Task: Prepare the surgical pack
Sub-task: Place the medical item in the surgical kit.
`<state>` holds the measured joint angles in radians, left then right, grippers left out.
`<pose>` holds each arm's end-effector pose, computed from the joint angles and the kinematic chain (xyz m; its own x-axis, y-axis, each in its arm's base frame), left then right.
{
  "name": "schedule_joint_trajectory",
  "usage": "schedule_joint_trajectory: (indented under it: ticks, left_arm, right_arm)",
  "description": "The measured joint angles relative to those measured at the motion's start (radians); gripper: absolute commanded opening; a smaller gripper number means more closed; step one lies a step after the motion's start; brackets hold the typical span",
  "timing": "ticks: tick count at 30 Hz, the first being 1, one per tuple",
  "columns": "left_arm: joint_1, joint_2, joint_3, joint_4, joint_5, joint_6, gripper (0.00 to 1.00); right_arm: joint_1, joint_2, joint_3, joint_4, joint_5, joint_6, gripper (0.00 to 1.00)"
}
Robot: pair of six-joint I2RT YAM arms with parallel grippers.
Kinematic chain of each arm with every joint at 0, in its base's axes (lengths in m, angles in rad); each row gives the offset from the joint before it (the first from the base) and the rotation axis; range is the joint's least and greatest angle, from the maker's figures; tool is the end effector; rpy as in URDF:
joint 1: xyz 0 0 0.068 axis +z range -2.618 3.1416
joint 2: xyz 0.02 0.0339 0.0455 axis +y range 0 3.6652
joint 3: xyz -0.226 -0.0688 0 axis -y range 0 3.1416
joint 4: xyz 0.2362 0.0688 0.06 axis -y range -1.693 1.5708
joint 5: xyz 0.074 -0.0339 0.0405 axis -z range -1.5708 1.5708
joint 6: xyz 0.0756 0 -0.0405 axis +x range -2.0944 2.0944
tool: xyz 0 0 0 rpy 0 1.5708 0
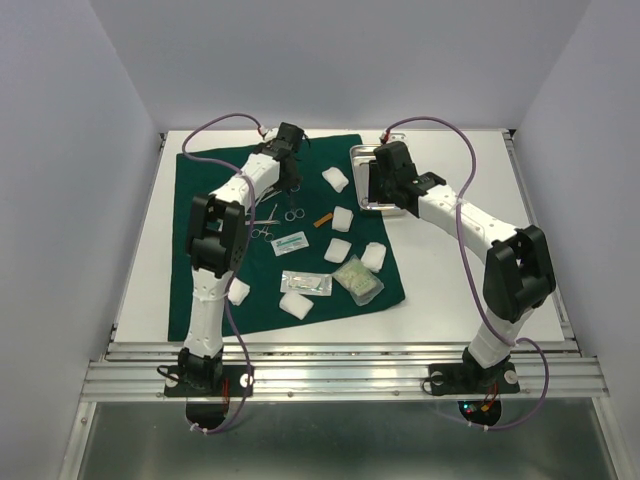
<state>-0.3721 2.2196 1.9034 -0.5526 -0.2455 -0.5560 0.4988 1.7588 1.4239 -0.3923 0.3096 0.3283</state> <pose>0.4677 -0.1628 0.1647 -0.7131 -0.2713 -0.6464 -0.2001 0.9625 -0.1832 0.3747 0.1779 0.2175 -0.6351 0.0038 -0.7724 -0.0539 0.9973 0.0491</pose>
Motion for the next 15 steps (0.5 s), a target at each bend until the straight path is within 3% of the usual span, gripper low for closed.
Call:
schedule_joint_trajectory:
  ticks: [2,5,15]
  left_arm:
    - [0.0,0.047,0.054,-0.006,0.01,0.003,0.44]
    - [0.0,0.093,0.106,-0.019,0.028,0.007,0.51]
    - [0.0,0.079,0.086,-0.043,0.051,0.021,0.52]
  right_arm:
    - [0.0,0.002,0.003,-0.002,-0.007,0.0,0.47]
    - [0.001,0.017,0.022,-0.004,-0.022,0.0,0.47]
    - [0.055,0.161,0.198,-0.028,-0.059,-0.019,0.47]
